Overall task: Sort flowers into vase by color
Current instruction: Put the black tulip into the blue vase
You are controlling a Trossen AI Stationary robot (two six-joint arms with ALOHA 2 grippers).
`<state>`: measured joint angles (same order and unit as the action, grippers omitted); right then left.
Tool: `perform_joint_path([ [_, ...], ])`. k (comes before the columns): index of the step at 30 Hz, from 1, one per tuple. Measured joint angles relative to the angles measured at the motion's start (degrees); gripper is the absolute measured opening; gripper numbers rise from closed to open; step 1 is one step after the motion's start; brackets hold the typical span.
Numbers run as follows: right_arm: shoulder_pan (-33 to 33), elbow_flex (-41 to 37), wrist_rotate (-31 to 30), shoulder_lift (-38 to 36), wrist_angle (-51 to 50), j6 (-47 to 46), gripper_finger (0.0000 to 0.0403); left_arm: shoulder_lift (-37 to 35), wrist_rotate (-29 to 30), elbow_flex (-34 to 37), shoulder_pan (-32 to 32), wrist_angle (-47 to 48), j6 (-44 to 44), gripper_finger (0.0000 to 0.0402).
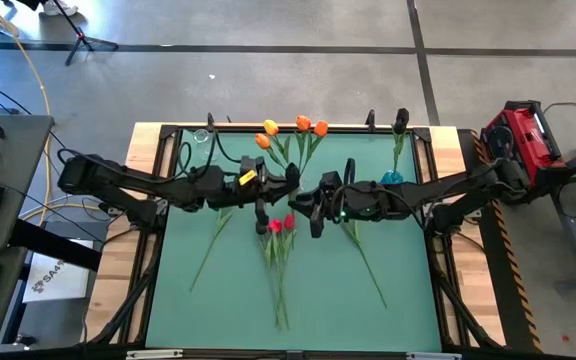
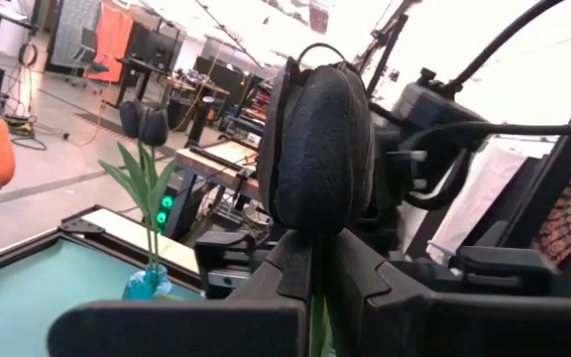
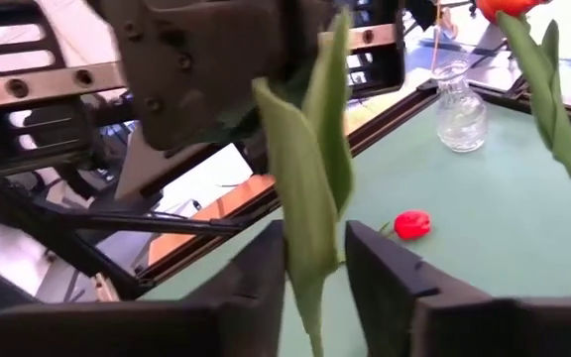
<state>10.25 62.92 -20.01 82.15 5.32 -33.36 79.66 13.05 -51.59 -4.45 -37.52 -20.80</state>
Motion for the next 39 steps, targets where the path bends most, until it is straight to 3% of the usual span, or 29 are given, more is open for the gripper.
perform_joint_path([
  [6,-0.51,0.0,2.21,-0.04,-1.19,0.45,0.0011,0.69,0.09,0.0,0.0,-0.04,-1.55,0.0005],
  [13,0.35,0.0,-2.87,-3.07,-7.83,0.62,0.0003,0.06,0.09,0.02,0.0,0.79,-0.07,0.0043],
  [17,2.61,-0.07,-11.93,-9.08,-14.49,0.79,0.0002,-2.28,-0.12,0.02,0.2,4.62,0.39,0.0077],
  [22,6.61,-0.02,-28.7,-18.11,-29.24,-1.34,0.0001,-5.64,-0.22,0.02,0.69,11.96,0.31,0.0107],
  [30,12.77,-0.02,-57.49,-27.78,-56.83,-14.08,0.0,-10.63,1.08,0.02,0.22,20.39,-0.07,0.0098],
  [33,12.9,-0.02,-60.61,-29.47,-66.23,-19.88,0.0,-12.42,3.65,0.02,-0.74,23.16,-0.05,0.0088],
  [39,9.84,-0.02,-59.27,-30.57,-81.89,-29.79,0.0,-15.86,11.33,0.02,-2.82,29.14,-0.09,0.0077],
])
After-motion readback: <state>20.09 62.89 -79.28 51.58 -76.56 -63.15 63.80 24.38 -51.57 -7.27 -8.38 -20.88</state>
